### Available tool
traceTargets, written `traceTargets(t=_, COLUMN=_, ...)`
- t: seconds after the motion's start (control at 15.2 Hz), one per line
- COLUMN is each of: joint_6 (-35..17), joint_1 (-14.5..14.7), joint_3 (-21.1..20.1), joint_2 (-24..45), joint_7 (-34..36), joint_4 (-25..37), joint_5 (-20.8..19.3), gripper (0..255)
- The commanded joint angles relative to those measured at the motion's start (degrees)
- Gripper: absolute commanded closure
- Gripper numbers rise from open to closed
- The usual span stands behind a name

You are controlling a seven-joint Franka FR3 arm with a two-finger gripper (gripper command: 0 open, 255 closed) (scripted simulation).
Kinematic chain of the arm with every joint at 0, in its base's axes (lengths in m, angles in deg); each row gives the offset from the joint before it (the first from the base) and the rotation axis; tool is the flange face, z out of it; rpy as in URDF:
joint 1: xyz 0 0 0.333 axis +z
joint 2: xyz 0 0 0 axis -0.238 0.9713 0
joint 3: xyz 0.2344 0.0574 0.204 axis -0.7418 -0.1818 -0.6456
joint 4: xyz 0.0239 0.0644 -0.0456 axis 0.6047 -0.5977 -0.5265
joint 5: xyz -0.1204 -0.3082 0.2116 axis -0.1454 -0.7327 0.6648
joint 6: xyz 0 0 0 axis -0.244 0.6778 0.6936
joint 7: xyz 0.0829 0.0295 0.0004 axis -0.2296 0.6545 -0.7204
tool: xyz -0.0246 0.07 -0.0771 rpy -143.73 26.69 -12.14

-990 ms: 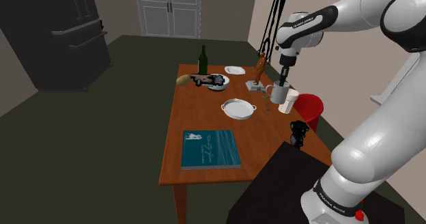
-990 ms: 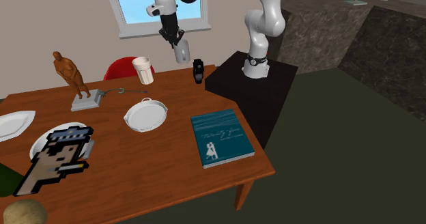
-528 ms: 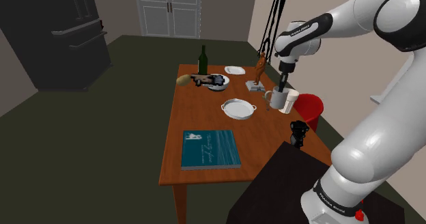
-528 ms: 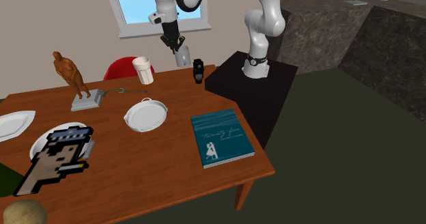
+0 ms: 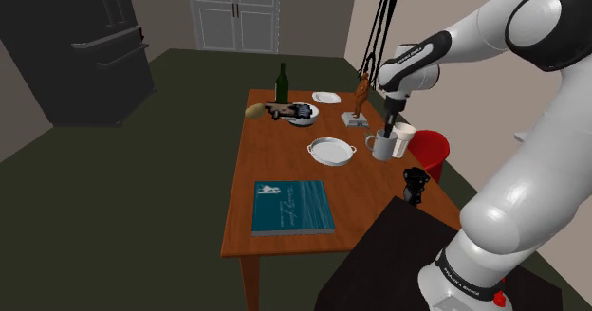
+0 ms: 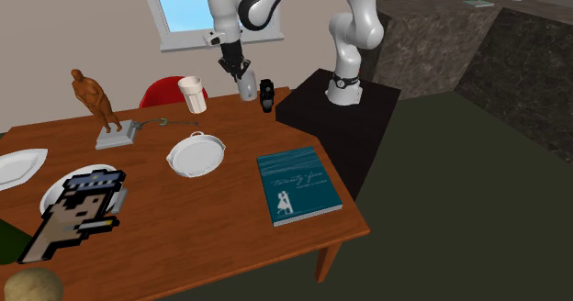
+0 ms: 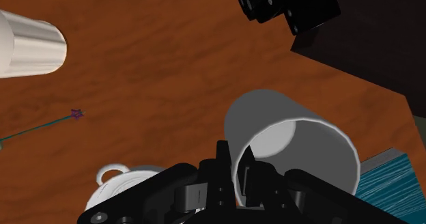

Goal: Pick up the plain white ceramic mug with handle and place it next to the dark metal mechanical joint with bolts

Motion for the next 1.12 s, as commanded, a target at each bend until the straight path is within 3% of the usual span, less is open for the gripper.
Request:
traceTargets(t=0.0, joint_6=-1.52, joint_1=-0.04, joint_3=0.00, joint_2=1.12, joint_7=-0.23, joint_4=-0.39, joint_5=0.37, gripper=255)
traceTargets(t=1.06, joint_6=-13.31, joint_1=-0.73, joint_3=-0.78, joint_2=10.47, joint_7=-2.41, joint_4=-3.21, joint_5=4.02, gripper=255)
